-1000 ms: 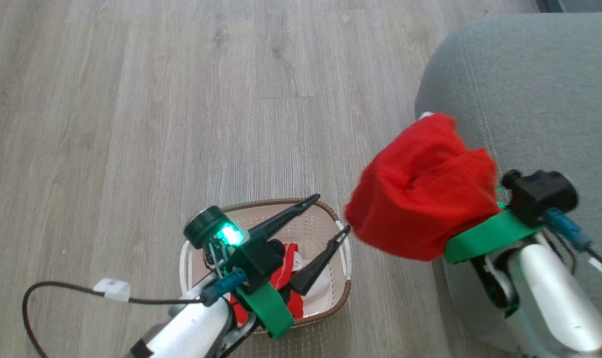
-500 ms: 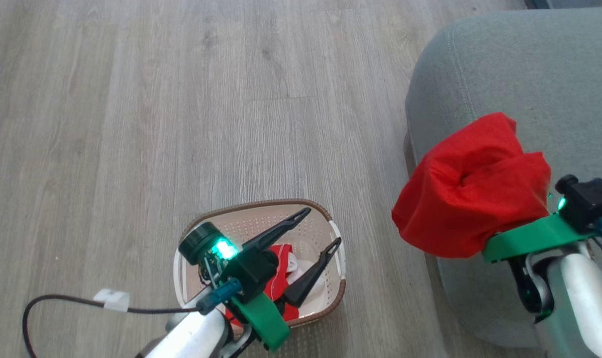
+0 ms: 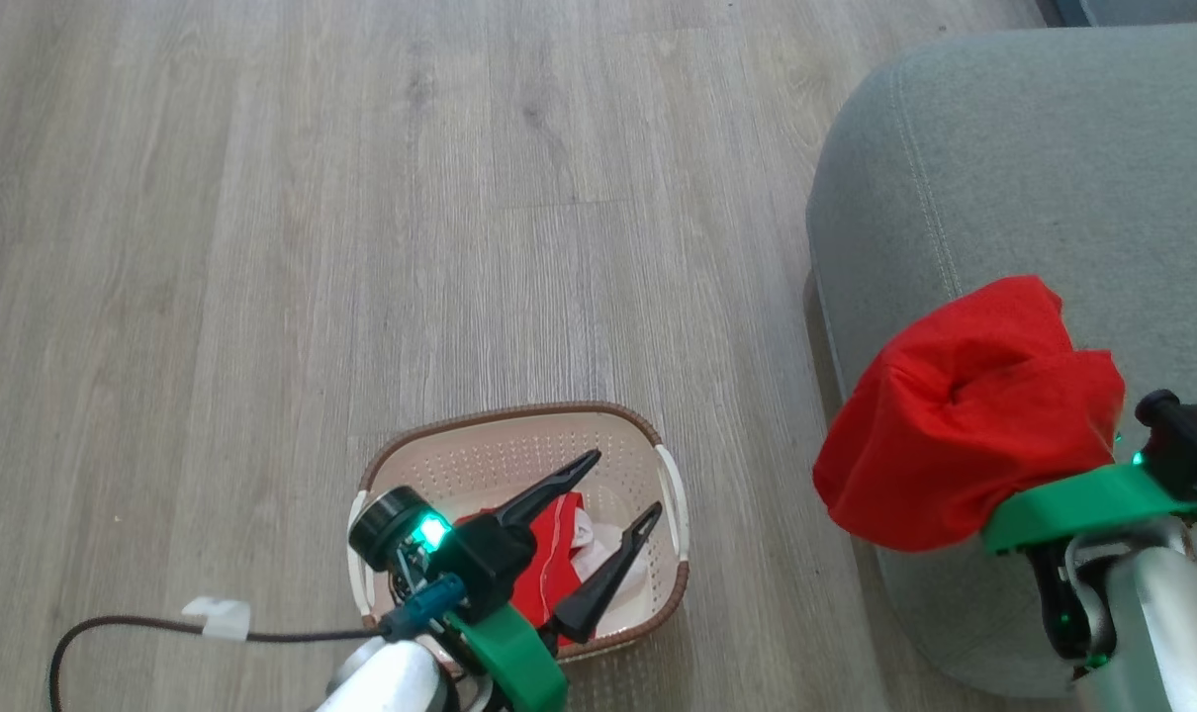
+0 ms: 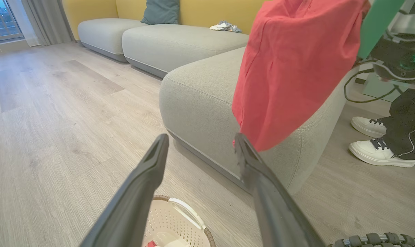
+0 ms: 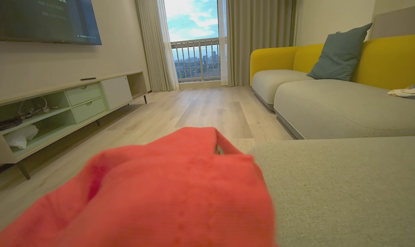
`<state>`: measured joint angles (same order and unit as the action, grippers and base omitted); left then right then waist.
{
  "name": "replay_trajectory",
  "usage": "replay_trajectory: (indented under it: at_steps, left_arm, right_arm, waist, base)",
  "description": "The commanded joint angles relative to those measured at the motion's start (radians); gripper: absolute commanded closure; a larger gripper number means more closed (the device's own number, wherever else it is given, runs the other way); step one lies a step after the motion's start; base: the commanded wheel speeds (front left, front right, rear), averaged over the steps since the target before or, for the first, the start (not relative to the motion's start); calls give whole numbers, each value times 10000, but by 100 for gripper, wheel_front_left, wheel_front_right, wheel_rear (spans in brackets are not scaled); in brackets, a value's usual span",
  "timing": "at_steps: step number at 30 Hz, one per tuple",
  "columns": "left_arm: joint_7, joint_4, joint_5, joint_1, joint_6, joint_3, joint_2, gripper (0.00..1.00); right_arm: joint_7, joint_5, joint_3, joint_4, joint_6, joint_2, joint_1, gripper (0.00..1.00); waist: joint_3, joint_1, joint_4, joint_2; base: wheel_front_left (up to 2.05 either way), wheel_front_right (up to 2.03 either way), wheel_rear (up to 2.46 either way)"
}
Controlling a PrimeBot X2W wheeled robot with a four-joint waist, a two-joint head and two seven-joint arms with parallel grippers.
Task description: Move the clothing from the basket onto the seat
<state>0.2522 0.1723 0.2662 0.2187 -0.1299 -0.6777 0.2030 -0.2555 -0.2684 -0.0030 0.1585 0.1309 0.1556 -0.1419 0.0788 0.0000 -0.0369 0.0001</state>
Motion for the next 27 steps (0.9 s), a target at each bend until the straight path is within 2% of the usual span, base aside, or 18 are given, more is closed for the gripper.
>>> replay_trajectory:
  at_steps: [1,17,27]
  left_arm:
    - [95,-276,94,195,-8,368,-27,0]
    - [95,-246,92,-54,-8,654,-107,0]
    - [95,-354,-7,-105,-8,662,-126,0]
  right_arm:
    - [-63,-84,104,-290,-2,-46,-134,100]
    - [-63,-73,62,-252,-2,-50,-268,100]
    - [-63,188,164,-435,-2,104,-374,100]
  waist:
    - [-28,0,11,-1]
    - [9,0,-86,-1]
    - [-6,0,-758,-1]
  base:
    - [0,0,0]
    - [0,0,0]
    - [0,0,0]
